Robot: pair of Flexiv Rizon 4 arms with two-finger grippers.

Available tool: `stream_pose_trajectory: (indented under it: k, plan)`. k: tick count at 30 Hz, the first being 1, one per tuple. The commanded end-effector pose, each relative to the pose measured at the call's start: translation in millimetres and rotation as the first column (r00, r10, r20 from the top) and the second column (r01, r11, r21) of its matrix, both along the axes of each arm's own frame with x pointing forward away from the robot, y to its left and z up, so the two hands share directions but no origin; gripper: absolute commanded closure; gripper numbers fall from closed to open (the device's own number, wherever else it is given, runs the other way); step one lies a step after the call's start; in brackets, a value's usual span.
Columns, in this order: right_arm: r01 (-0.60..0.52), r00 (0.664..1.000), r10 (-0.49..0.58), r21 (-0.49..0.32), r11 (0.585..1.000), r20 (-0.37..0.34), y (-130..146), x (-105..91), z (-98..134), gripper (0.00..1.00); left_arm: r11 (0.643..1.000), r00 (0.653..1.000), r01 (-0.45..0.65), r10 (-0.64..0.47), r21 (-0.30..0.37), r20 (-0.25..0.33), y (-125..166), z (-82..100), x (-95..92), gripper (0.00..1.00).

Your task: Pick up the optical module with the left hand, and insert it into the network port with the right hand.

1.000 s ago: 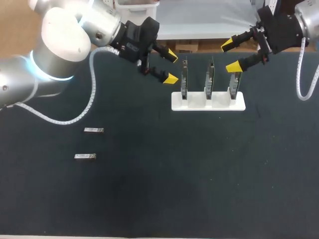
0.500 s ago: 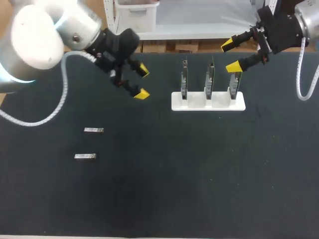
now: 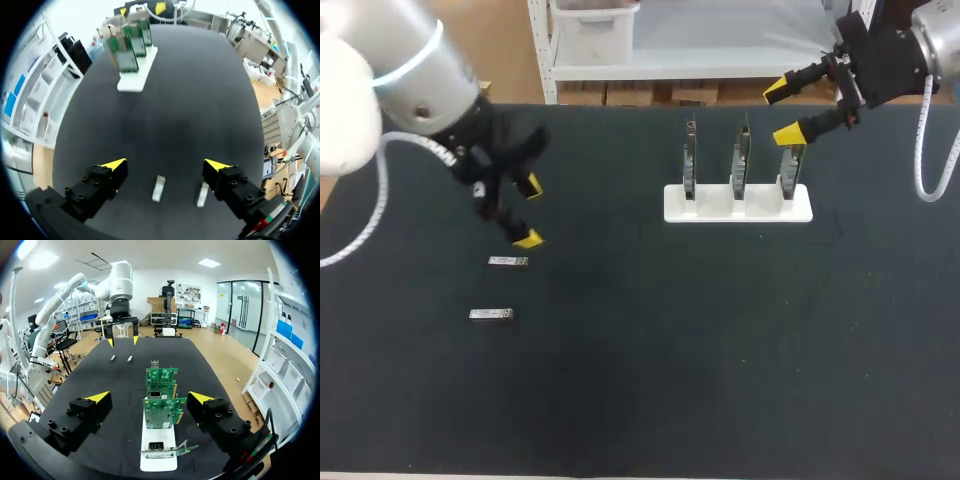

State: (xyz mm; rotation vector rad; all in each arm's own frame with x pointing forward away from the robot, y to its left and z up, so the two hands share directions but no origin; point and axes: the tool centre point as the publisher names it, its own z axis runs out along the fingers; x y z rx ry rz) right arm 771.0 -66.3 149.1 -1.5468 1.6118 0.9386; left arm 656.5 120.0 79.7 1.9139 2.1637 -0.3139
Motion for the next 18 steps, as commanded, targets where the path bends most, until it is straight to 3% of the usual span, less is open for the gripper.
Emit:
stream_pose_trajectory:
  k: [1,10,18]
  plan:
    - [0.005,1.000,-0.005,-0.001,1.000,0.004,0,-2.7,0,0.00,0.999,1.000,-0.010,0.011,0.042,-0.010,15,-2.2,-11.2,0.00]
    - [0.005,1.000,-0.005,-0.001,1.000,0.004,0,-2.7,0,0.00,0.992,0.996,-0.066,0.072,0.108,-0.049,46,-22.0,-22.8,0.00]
    - [0.005,1.000,-0.005,-0.001,1.000,0.004,0,-2.7,0,0.00,0.982,0.998,-0.029,0.038,0.184,-0.050,50,-42.0,-22.5,0.00]
